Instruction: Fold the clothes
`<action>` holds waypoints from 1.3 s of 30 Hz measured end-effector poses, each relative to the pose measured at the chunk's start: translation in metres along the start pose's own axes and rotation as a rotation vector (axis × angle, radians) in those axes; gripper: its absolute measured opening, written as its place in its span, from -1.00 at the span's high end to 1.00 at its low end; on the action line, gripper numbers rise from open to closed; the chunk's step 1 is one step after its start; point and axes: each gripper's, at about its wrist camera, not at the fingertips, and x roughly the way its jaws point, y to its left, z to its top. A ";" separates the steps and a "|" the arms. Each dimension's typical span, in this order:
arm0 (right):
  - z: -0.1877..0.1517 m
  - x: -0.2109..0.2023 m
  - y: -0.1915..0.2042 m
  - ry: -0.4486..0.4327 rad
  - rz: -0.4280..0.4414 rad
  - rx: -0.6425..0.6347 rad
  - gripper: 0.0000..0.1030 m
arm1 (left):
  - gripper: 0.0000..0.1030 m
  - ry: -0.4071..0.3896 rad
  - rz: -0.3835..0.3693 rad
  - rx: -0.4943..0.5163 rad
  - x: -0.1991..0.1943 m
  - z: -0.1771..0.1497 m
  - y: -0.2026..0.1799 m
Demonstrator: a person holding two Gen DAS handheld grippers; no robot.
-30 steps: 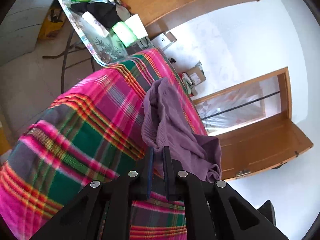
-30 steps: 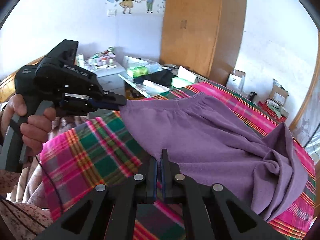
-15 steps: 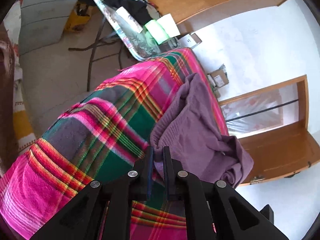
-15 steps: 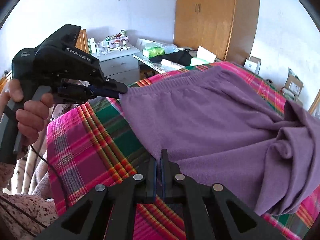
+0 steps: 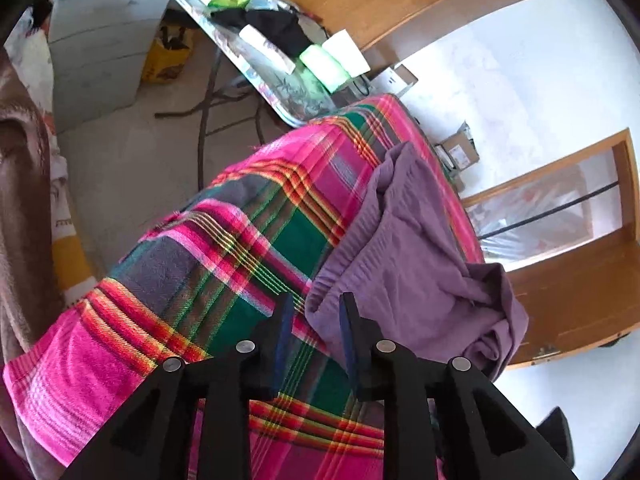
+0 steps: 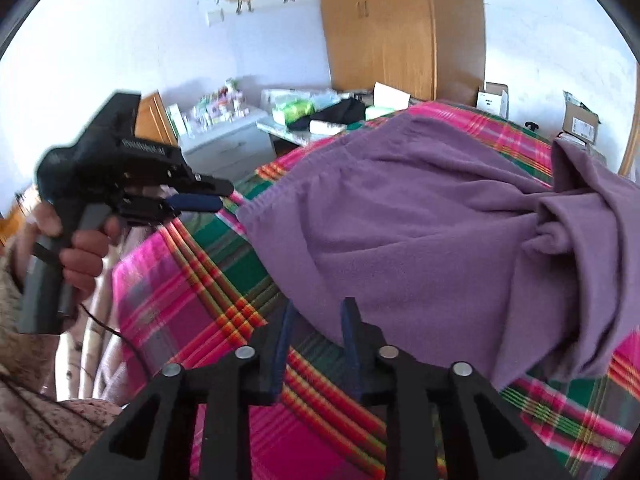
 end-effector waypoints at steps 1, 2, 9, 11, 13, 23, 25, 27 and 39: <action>-0.002 -0.007 -0.004 -0.014 -0.006 0.011 0.46 | 0.53 -0.011 0.009 0.012 -0.002 -0.001 -0.003; -0.004 -0.014 -0.008 -0.029 -0.013 0.022 0.46 | 0.52 -0.019 0.011 0.021 -0.003 -0.002 -0.006; -0.026 -0.065 -0.059 -0.132 -0.123 0.190 0.45 | 0.20 -0.016 -0.045 0.202 0.000 -0.017 -0.055; -0.037 -0.077 -0.084 -0.157 -0.190 0.291 0.45 | 0.20 0.017 -0.069 0.246 0.009 -0.022 -0.072; -0.048 -0.085 -0.109 -0.169 -0.247 0.396 0.38 | 0.19 0.058 -0.091 0.303 0.020 -0.029 -0.091; -0.059 -0.067 -0.169 -0.109 -0.297 0.540 0.18 | 0.10 0.277 -0.161 0.497 0.091 -0.070 -0.171; -0.054 -0.062 -0.172 -0.098 -0.296 0.515 0.15 | 0.10 0.280 -0.142 0.519 0.101 -0.073 -0.180; -0.049 -0.056 -0.174 -0.087 -0.295 0.490 0.11 | 0.10 0.277 -0.123 0.535 0.110 -0.074 -0.189; -0.033 -0.035 -0.190 -0.074 -0.177 0.502 0.32 | 0.10 0.305 -0.091 0.531 0.145 -0.071 -0.203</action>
